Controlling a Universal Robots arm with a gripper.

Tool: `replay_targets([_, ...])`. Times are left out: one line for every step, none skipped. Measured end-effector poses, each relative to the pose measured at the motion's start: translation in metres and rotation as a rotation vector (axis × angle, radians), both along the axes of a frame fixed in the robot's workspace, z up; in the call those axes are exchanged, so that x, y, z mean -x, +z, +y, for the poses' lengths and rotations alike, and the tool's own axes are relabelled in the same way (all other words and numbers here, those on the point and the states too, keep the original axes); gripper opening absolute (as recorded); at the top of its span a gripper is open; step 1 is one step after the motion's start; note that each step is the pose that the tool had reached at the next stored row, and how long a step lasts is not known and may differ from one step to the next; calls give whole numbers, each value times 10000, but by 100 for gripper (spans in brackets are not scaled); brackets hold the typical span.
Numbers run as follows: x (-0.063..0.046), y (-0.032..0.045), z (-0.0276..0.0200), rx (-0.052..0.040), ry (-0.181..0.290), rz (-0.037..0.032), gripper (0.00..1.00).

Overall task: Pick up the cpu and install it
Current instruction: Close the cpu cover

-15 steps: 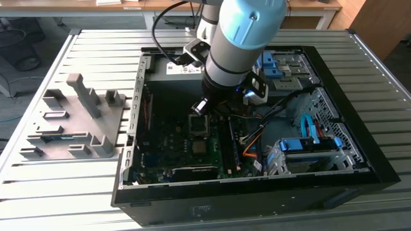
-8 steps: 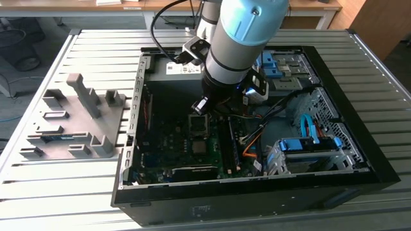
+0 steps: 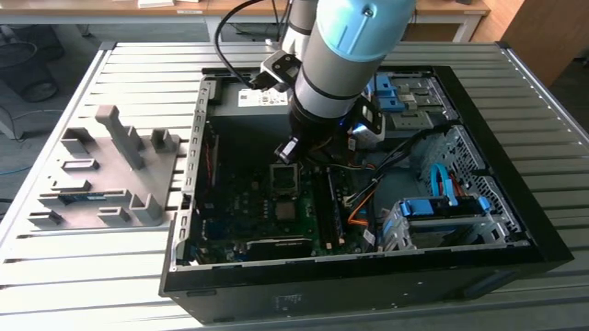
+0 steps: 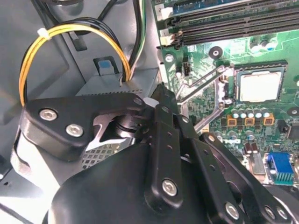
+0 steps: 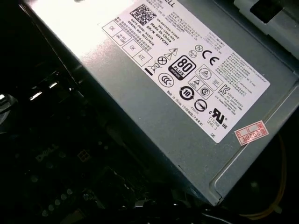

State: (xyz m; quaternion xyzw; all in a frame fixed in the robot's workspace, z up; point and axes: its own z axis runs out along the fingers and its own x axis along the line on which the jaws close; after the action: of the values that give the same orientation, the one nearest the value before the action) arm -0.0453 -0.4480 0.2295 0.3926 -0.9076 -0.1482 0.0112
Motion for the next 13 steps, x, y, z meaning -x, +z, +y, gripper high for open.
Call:
replay_targets([0, 9, 0, -3, 27, 1, 10])
replay_targets([0, 19, 1, -7, 53, 0, 10])
replay_targets([0, 27, 0, -9, 77, 1, 10])
replay_targets([0, 32, 0, -13, 96, -1, 10])
replay_targets([0, 37, 0, -18, 111, -1, 10])
replay_targets([0, 39, 1, -23, 122, -2, 10])
replay_targets([0, 40, 1, -30, 131, -2, 10])
replay_targets([0, 45, 0, -39, 149, -1, 10])
replay_targets([0, 51, -2, -53, 165, 0, 10])
replay_targets([0, 55, -3, -63, 174, -1, 10])
replay_targets([0, 60, -3, -73, 183, -1, 10])
replay_targets([0, 66, -4, -82, 193, -1, 10])
replay_targets([0, 70, -5, -92, 202, -1, 10])
